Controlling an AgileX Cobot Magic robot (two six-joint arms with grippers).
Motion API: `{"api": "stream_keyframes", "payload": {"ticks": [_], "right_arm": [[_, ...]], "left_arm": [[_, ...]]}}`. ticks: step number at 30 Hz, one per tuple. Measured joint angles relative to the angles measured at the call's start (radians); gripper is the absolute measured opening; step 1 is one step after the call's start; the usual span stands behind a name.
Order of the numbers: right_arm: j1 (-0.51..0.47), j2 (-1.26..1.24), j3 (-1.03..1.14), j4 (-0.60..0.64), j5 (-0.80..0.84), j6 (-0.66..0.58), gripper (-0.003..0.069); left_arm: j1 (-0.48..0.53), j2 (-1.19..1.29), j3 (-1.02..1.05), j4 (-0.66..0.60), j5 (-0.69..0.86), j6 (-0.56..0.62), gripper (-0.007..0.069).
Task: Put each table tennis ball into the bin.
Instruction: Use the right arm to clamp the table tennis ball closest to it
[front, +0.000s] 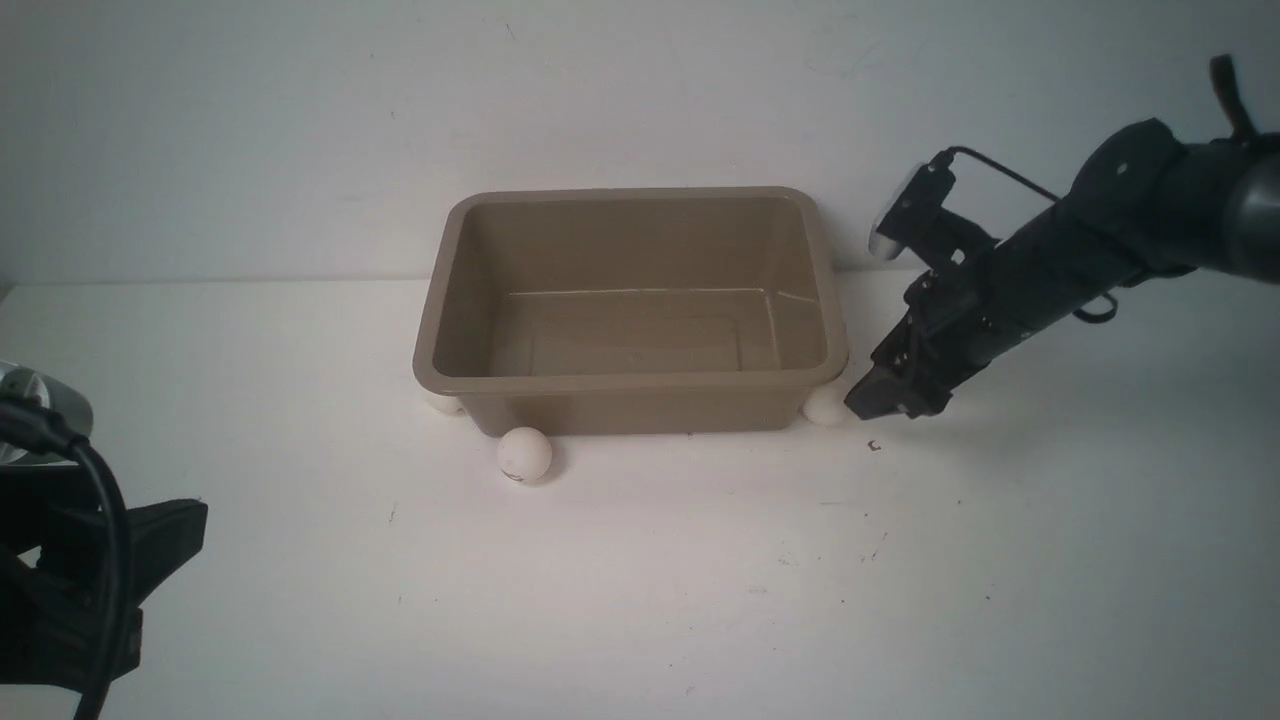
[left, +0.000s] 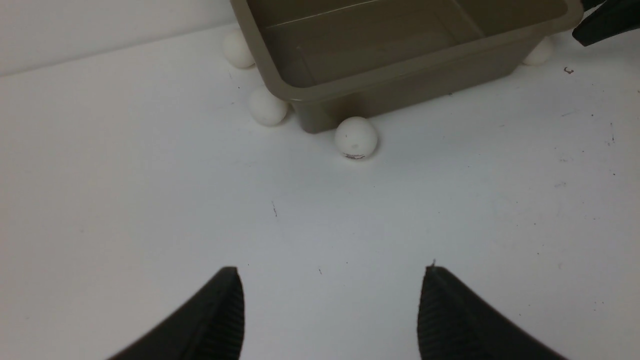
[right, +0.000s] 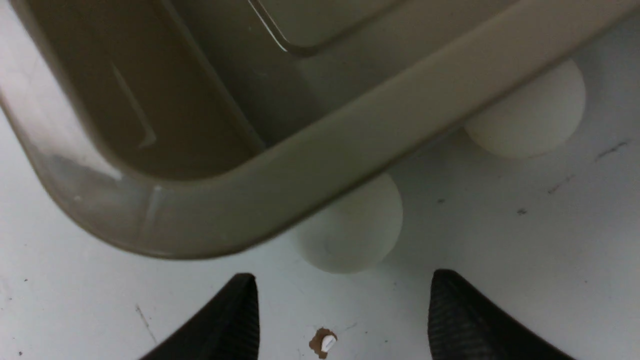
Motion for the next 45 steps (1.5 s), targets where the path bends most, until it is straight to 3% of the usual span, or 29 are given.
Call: {"api": "stream_keyframes", "payload": {"ticks": [8, 23, 45], "right_arm": [[0.000, 0.007, 0.000, 0.096, -0.004, -0.148, 0.0419], [0.000, 0.063, -0.002, 0.184, -0.019, -0.265, 0.0419], [0.000, 0.078, -0.004, 0.211, -0.056, -0.260, 0.0419]], "left_arm": [[0.000, 0.000, 0.000, 0.000, 0.000, 0.012, 0.0426], [0.000, 0.000, 0.000, 0.000, 0.000, 0.020, 0.0426], [0.000, 0.000, 0.000, 0.000, -0.003, 0.020, 0.0426]]}}
